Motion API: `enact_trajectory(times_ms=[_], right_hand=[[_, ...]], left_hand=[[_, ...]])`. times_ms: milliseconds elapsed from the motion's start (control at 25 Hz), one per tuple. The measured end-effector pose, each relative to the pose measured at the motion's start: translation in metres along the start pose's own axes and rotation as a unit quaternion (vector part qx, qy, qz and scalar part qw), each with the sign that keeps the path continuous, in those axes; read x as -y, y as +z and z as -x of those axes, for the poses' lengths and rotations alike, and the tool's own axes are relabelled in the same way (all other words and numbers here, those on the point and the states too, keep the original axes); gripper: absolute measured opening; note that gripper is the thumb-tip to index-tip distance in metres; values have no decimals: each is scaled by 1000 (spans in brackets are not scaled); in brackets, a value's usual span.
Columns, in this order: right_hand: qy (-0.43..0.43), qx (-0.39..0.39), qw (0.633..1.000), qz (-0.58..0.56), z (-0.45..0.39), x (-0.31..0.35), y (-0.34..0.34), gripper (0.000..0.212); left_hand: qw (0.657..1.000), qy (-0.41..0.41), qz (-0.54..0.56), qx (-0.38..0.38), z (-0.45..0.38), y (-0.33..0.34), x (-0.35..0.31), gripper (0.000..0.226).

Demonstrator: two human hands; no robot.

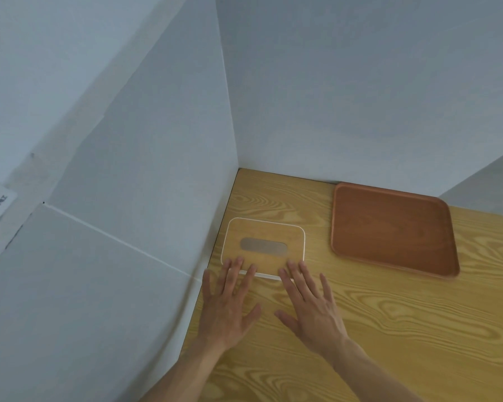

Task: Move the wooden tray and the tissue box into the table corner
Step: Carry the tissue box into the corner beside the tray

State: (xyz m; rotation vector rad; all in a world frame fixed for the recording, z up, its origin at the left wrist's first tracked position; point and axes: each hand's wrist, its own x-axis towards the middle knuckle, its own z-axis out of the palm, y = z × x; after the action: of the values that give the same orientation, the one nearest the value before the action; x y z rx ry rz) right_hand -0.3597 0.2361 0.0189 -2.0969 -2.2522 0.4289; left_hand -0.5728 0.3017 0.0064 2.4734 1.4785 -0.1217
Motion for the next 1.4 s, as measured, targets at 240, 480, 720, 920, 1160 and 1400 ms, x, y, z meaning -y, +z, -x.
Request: enact_trajectory(times_ms=[240, 480, 720, 920, 1160, 1400], right_hand=[[30, 7, 999, -19, -28, -2, -9, 76], [58, 23, 998, -30, -82, -9, -28, 72], [70, 51, 995, -40, -129, -19, -52, 69], [76, 96, 992, -38, -163, -25, -67, 70], [85, 120, 989, -36, -190, -31, -81, 67], [91, 126, 987, -40, -202, -36, -88, 68]], left_hand=[[1000, -24, 0, -13, -25, -11, -6, 74], [996, -69, -58, 9, -86, -45, -5, 82], [992, -61, -83, 71, -139, -78, -1, 80], [984, -77, -100, 128, -173, -107, -6, 79], [973, -88, -131, 168, -199, -126, -12, 79], [970, -90, -136, 180, -215, -134, -14, 79]])
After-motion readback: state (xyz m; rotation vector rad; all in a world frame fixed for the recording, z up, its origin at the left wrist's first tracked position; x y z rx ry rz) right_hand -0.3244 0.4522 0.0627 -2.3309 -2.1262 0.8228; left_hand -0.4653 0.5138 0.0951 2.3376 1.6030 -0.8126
